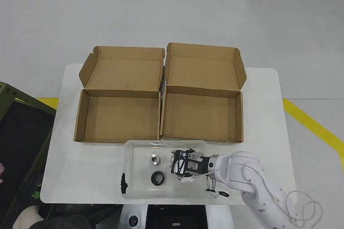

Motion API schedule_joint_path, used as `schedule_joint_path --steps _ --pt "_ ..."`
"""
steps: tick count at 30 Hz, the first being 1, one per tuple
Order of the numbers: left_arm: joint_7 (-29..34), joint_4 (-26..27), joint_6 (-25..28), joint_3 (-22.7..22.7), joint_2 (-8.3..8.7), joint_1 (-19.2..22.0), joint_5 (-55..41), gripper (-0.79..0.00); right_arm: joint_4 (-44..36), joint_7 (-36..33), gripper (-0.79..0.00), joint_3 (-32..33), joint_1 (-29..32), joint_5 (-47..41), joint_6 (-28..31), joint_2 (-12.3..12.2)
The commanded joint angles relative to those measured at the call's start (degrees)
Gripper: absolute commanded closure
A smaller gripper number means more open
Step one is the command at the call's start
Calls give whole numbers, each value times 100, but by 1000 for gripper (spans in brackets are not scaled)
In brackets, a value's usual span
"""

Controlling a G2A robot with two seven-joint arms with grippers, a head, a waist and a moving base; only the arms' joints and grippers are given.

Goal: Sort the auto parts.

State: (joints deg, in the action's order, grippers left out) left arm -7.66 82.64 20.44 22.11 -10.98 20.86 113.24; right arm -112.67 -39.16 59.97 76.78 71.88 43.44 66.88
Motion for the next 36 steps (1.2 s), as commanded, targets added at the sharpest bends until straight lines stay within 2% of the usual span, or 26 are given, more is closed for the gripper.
schedule_joint_path --steps 1,10,17,23,36 --pt "0 0 0 0 0 0 0 -785 -47 31 0 11 2 27 74 -17" --pt "0 0 0 0 0 0 0 -785 -356 630 0 42 -25 -64 338 -66" --pt "0 0 0 0 0 0 0 -785 -263 1739 0 81 -159 -260 651 -75" --pt "0 0 0 0 0 0 0 -785 -88 2505 0 143 -321 -426 649 -64" --pt "0 0 0 0 0 0 0 -785 281 3287 0 455 -592 -918 557 -73"
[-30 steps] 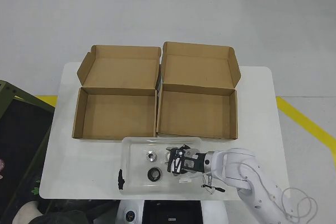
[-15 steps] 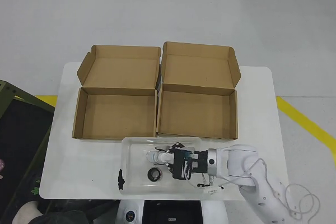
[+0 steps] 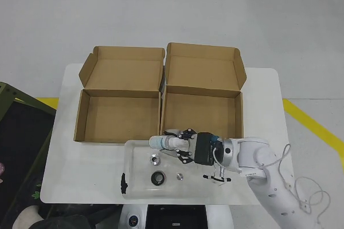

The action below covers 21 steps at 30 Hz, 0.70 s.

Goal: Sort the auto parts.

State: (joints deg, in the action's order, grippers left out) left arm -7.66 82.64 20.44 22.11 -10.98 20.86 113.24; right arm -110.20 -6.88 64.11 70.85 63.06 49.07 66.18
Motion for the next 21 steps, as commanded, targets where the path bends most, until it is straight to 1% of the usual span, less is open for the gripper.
schedule_joint_path --steps 1,9,21 --pt "0 0 0 0 0 0 0 -785 61 124 0 83 8 -70 -14 -8" --pt "0 0 0 0 0 0 0 -785 194 487 0 440 70 -238 -54 -50" --pt "0 0 0 0 0 0 0 -785 497 457 0 437 -142 -351 -183 -48"
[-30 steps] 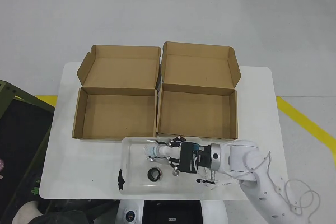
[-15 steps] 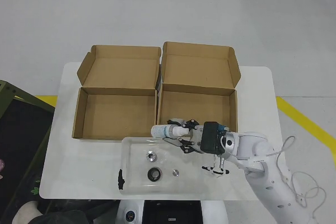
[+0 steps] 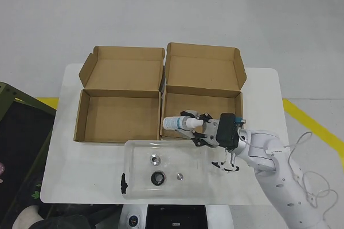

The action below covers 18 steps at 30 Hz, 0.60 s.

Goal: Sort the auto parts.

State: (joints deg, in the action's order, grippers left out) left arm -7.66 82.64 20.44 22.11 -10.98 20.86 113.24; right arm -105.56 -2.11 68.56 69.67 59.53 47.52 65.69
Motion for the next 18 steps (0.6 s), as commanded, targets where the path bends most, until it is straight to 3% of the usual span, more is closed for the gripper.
schedule_joint_path --steps 1,18 --pt "0 0 0 0 0 0 0 -785 55 -40 0 -20 -49 1 -57 4" --pt "0 0 0 0 0 0 0 -785 652 -705 0 -435 -716 297 -933 105"
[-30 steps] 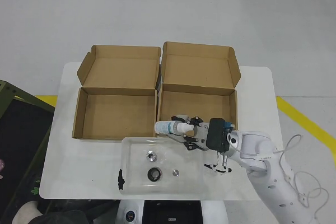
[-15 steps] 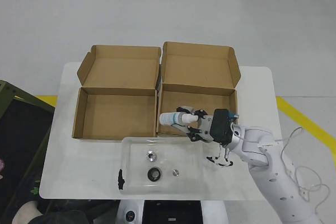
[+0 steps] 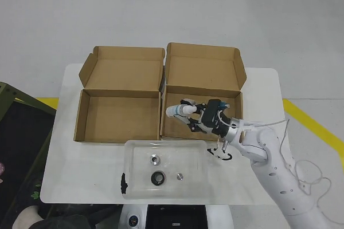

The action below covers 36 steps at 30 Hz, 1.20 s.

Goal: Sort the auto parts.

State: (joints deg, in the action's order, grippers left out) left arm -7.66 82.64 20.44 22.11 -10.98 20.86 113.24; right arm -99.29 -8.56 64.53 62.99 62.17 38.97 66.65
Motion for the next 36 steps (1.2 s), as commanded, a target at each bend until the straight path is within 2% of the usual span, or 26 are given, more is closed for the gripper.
schedule_joint_path --steps 1,19,32,34,36 --pt "0 0 0 0 0 0 0 -785 70 -114 0 -74 -102 50 -136 19" --pt "0 0 0 0 0 0 0 -785 1874 -904 0 -910 -1352 132 -944 323" --pt "0 0 0 0 0 0 0 -785 2214 -1098 0 -1267 -1660 407 -1178 474" --pt "0 0 0 0 0 0 0 -785 2263 -1175 -89 -1299 -1697 405 -1192 493" --pt "0 0 0 0 0 0 0 -785 2302 -1216 -212 -1328 -1733 408 -1207 513"
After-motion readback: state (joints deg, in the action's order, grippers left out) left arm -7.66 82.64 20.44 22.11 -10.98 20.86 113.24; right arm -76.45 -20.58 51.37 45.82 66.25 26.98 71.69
